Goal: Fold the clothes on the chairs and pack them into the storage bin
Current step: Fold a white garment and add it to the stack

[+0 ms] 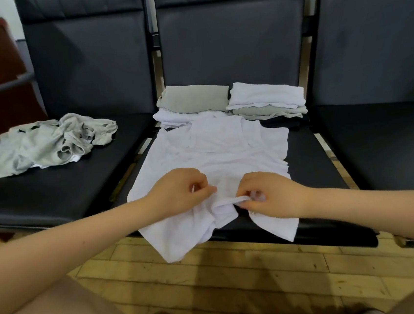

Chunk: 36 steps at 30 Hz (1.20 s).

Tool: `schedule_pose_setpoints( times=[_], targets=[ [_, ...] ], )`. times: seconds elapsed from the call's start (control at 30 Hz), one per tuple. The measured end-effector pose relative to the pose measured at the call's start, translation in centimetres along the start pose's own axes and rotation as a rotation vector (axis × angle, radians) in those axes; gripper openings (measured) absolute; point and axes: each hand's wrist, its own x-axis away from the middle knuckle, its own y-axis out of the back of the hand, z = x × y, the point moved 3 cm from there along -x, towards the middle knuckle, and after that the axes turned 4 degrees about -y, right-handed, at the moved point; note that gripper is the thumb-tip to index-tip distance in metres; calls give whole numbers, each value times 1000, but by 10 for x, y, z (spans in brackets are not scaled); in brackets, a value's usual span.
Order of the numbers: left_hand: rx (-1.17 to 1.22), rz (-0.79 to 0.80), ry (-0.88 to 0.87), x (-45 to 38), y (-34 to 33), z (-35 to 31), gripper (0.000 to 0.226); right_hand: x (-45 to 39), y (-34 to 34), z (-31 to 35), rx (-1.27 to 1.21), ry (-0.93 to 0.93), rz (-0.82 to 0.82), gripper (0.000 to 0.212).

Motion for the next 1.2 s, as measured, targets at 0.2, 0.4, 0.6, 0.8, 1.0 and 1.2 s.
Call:
schedule_pose_setpoints(
  times=[0.2,0.4,0.6,0.8,1.0,1.2],
  targets=[
    [-223,53,2,19,-33,-24,64,4,22,-19,-411,-284,17,38],
    [-342,-28,-119,18,-49,-30,59,4,30,-38,-825,-467,-169,40],
    [-277,-104,-393,19,-53,-32,35,-6,35,-62,-992,-590,-357,31],
    [124,-10,-140,2,-37,-24,28,-18,31,-66,-519,-535,-231,38],
    [930,-106,577,-13,-12,13,16,-37,34,-68,-405,-504,-248,37],
    [-4,-121,288,6,43,32,8,-37,53,-54,-9,-305,-94,59]
  ],
)
